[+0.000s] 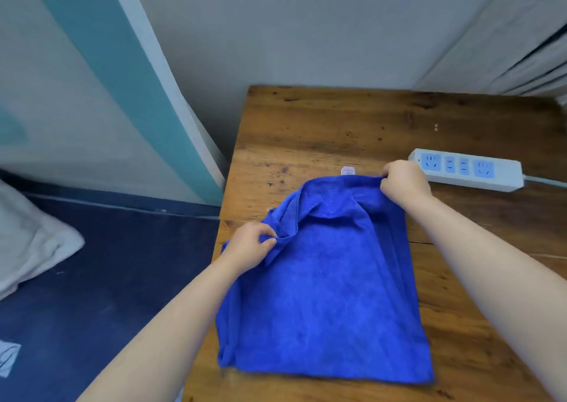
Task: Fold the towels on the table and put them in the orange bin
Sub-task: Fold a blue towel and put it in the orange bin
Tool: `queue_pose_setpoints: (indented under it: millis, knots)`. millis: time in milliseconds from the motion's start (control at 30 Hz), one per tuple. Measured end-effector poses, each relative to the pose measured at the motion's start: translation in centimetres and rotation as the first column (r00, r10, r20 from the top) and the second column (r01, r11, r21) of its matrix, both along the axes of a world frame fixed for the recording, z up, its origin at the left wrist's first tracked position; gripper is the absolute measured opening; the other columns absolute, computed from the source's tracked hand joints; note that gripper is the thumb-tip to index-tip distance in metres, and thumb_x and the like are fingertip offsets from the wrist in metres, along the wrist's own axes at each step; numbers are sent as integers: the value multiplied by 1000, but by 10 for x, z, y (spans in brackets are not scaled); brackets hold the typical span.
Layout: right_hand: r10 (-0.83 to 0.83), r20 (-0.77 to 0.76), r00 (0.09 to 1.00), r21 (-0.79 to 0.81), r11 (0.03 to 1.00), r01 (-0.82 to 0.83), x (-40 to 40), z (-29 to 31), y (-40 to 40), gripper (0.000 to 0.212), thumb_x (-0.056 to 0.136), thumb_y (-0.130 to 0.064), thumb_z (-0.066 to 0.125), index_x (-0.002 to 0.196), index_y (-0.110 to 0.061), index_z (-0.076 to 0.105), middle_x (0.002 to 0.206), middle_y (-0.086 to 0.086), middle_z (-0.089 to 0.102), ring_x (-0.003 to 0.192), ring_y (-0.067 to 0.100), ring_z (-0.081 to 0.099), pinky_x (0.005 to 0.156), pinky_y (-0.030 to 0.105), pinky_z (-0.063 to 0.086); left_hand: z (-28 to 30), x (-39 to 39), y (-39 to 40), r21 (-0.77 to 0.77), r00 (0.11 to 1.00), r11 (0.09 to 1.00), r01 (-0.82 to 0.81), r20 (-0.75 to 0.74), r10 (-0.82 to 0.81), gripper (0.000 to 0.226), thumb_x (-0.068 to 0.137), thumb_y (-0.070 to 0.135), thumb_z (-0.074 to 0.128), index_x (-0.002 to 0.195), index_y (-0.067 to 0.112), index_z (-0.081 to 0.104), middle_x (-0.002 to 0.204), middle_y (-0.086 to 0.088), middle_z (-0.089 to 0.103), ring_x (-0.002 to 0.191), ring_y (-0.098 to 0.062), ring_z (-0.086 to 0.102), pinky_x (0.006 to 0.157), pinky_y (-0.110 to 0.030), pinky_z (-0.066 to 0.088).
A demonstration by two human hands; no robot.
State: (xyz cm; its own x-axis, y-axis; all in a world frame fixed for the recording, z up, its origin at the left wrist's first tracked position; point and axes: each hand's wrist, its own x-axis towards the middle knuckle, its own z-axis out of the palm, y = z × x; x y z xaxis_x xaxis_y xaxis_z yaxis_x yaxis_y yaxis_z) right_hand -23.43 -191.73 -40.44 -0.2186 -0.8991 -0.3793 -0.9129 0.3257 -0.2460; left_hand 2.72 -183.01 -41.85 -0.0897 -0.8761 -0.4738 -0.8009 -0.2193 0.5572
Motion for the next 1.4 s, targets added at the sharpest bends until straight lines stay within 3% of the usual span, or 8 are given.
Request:
queue_pose_setpoints:
  millis: [167,333,500,567,667,800,900,1400]
  knots:
    - [123,2,992,-63,990,-123,-16,9,59,26,82,-2,48,96,-5,70,104,15,68,102,33,57,82,33,45,-2,-7,19,-294,963,935,199,236,-131,14,83,5,59,89,3,72,92,-12,66,90,-30,62,73,-34,43]
    - [139,85,987,-142,982,-126,-25,8,116,18,80,0,55,87,0,71,94,15,70,94,32,61,79,34,44,14,-5,38,-518,989,844,138,29,-144,8,70,-4,60,72,-5,68,77,-20,64,73,-23,59,67,-23,42]
    - [192,45,980,-131,974,-185,-19,-5,145,18,84,-7,53,89,-1,69,95,12,67,95,29,60,77,32,43,19,1,37,-392,992,920,22,122,28,9,83,-1,58,86,-4,66,115,-20,56,108,-33,53,86,-24,36]
    - [225,-11,974,-83,971,-225,-17,-12,148,21,86,-10,49,92,-3,68,99,10,66,98,27,58,79,32,44,24,-2,37,-469,950,833,292,244,-196,3,69,-5,69,70,-2,67,110,-25,62,102,-39,60,78,-39,49]
    - [257,-81,963,-66,963,-262,-18,-18,146,26,87,-12,44,96,-5,67,102,8,65,100,25,57,80,32,43,20,-3,33,-434,749,618,655,482,-455,23,43,5,85,53,9,65,86,-8,73,79,-24,70,54,-27,53]
    - [299,-119,947,-70,949,-308,-19,-23,146,27,87,-11,41,98,-6,66,103,7,64,101,25,56,81,32,42,3,-5,25,-130,665,762,635,594,-453,19,90,18,47,104,17,60,116,6,61,112,-17,49,82,-30,38]
    - [319,-126,939,-73,941,-330,-20,-23,144,27,88,-12,40,100,-8,65,105,6,63,100,25,55,81,32,42,-5,-11,28,-13,567,786,618,700,-434,25,94,18,34,113,17,51,115,0,55,110,-22,45,74,-30,28]
    - [360,-177,916,-111,917,-382,-33,-5,130,31,91,-15,38,99,-6,67,103,7,61,102,24,52,75,31,45,-1,-8,23,-166,918,979,122,395,-47,26,94,13,40,97,-3,60,93,-16,50,84,-30,51,69,-34,39]
